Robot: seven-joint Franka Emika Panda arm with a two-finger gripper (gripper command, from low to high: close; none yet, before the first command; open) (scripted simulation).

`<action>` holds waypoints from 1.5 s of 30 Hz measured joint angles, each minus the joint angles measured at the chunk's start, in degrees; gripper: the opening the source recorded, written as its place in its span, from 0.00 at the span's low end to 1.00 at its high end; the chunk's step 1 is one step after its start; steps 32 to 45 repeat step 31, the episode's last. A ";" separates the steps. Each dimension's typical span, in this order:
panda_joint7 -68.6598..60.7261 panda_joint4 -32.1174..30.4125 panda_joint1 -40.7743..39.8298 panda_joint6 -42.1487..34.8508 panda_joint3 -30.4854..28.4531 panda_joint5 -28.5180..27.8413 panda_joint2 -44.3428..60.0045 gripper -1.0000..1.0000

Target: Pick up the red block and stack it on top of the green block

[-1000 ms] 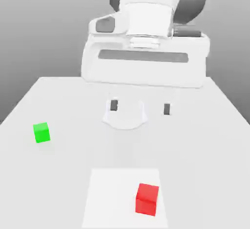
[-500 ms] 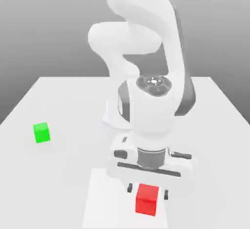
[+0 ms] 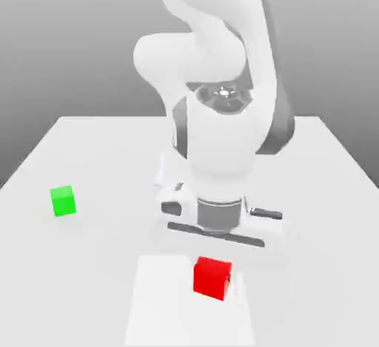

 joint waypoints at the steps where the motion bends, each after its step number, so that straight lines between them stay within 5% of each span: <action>1: 2.55 -0.85 -2.86 -0.25 -1.57 -1.01 -1.12 0.00; 10: 23.83 -8.73 -23.60 -1.96 -10.44 -7.12 -11.24 0.00; 19: 40.58 -16.77 -41.94 -2.89 -20.77 -7.02 -20.32 0.00; 28: 34.29 -17.34 -39.28 11.69 -23.43 5.38 -5.88 0.00; 29: 33.16 -17.33 -38.92 12.89 -22.97 7.03 -4.58 1.00; 45: 33.16 -17.33 -37.53 12.89 -22.96 7.03 -4.58 1.00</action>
